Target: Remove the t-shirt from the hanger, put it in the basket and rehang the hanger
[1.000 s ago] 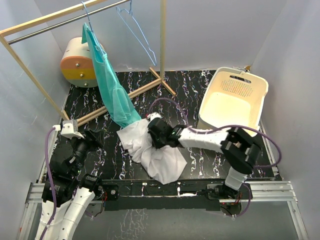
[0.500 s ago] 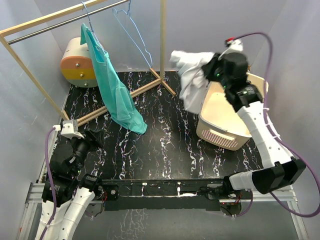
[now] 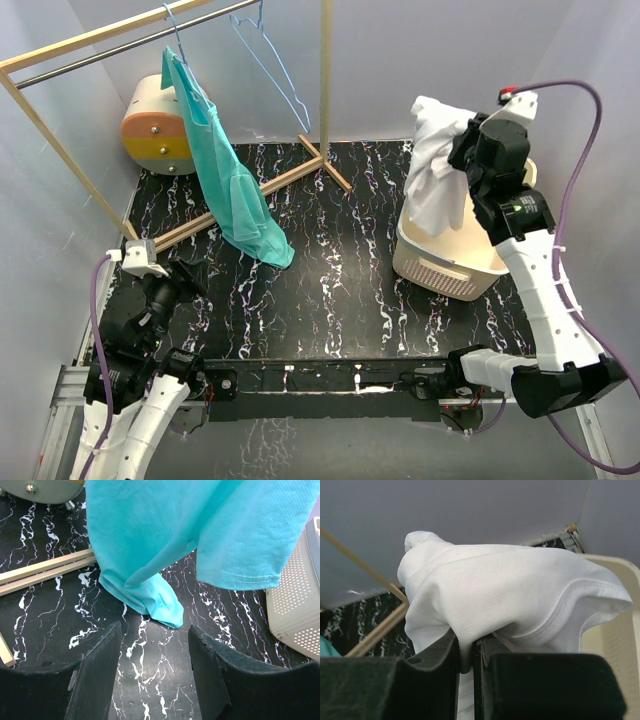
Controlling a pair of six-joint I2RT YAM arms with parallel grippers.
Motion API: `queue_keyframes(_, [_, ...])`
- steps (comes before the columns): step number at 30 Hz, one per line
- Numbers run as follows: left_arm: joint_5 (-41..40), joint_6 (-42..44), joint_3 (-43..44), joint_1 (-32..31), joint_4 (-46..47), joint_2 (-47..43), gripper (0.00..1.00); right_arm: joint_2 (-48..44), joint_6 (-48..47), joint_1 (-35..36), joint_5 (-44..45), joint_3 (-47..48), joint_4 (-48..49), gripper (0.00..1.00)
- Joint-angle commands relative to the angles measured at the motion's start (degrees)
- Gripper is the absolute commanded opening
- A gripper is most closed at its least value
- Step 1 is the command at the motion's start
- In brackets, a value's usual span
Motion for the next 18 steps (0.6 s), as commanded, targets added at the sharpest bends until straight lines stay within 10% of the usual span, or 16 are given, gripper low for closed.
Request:
queue_keyframes(1, [0.45, 0.04, -0.18, 0.09, 0.12, 1.17, 0.54, -1.78, 0.52, -0.37, 3.91, -8.89, 1.00, 0.08])
queue_keyframes(6, [0.60, -0.01, -0.17, 0.09, 0.12, 1.43, 0.55, -4.85, 2.42, -0.43, 3.91, -14.99, 0.23, 0.32])
queue_keyframes(9, [0.62, 0.04, -0.12, 0.07, 0.10, 1.44, 0.55, -7.63, 2.76, -0.38, 4.28, -16.25, 0.14, 0.71])
queue_keyframes(14, [0.69, 0.04, -0.10, 0.09, 0.25, 1.66, 0.55, -11.51, 1.70, -0.38, -1.76, -15.94, -0.02, 0.71])
queue_keyframes(18, [0.87, -0.01, -0.14, 0.09, 0.25, 1.79, 0.55, -13.15, -0.35, -0.39, -23.74, -15.84, 4.20, 0.61])
